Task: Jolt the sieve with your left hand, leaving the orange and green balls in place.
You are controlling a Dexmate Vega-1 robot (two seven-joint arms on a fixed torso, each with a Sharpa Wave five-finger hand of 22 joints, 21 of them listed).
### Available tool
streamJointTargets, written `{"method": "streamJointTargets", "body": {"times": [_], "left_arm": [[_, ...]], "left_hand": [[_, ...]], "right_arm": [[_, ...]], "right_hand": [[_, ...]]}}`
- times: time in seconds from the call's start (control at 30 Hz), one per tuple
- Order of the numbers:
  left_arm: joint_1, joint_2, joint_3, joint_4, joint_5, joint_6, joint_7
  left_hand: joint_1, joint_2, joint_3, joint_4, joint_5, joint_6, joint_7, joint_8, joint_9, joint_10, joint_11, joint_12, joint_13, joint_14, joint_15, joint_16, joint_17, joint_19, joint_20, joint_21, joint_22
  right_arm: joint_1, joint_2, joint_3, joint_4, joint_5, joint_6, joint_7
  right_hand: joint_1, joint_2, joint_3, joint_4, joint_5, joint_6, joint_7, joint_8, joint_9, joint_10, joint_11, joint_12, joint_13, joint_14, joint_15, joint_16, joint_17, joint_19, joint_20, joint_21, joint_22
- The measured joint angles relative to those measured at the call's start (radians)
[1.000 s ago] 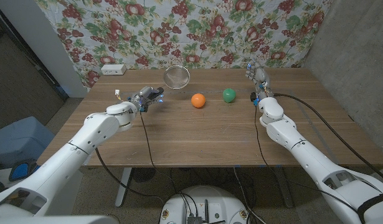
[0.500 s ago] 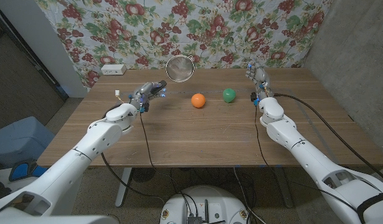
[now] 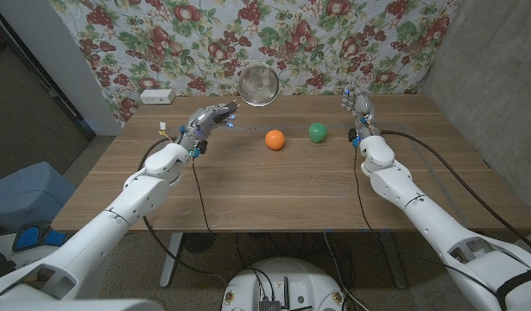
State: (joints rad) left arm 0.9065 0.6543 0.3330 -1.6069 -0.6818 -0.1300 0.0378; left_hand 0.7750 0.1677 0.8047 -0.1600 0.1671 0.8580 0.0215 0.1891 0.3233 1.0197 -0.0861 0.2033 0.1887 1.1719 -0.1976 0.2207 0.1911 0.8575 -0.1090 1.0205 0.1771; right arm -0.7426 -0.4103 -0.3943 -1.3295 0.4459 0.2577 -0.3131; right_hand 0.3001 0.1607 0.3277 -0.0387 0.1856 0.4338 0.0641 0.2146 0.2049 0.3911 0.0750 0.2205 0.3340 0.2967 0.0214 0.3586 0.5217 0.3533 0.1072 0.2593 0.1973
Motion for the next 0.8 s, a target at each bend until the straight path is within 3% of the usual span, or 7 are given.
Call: {"method": "streamJointTargets", "body": {"times": [0.53, 0.8], "left_arm": [[0.007, 0.002, 0.001, -0.002, 0.017, -0.032, -0.036], [0.026, 0.005, -0.01, -0.039, 0.018, 0.002, 0.012]], "left_hand": [[-0.008, 0.008, 0.0, 0.0, 0.004, 0.0, 0.0, 0.0, 0.007, 0.0, 0.0, 0.0, 0.0, 0.0, 0.0, 0.0, 0.002, 0.0, 0.0, 0.0, 0.0], [-0.008, 0.007, 0.0, 0.0, 0.004, 0.0, 0.0, 0.004, 0.007, 0.0, 0.0, 0.0, 0.0, 0.0, 0.0, 0.001, 0.005, 0.0, 0.0, 0.0, 0.0]], "right_arm": [[-0.017, -0.008, 0.007, -0.019, 0.004, 0.002, -0.004], [-0.026, -0.012, 0.011, -0.031, 0.005, 0.003, -0.006]], "right_hand": [[0.0, 0.0, 0.003, -0.003, 0.0, 0.0, 0.0, 0.0, 0.0, 0.0, 0.0, 0.0, 0.0, 0.0, 0.0, 0.0, 0.0, 0.0, 0.0, 0.0, 0.0], [-0.008, 0.008, 0.003, -0.003, 0.0, 0.0, 0.0, 0.0, 0.0, 0.0, 0.0, 0.0, 0.0, 0.0, 0.0, 0.0, 0.0, 0.0, 0.0, 0.0, 0.0]]}}
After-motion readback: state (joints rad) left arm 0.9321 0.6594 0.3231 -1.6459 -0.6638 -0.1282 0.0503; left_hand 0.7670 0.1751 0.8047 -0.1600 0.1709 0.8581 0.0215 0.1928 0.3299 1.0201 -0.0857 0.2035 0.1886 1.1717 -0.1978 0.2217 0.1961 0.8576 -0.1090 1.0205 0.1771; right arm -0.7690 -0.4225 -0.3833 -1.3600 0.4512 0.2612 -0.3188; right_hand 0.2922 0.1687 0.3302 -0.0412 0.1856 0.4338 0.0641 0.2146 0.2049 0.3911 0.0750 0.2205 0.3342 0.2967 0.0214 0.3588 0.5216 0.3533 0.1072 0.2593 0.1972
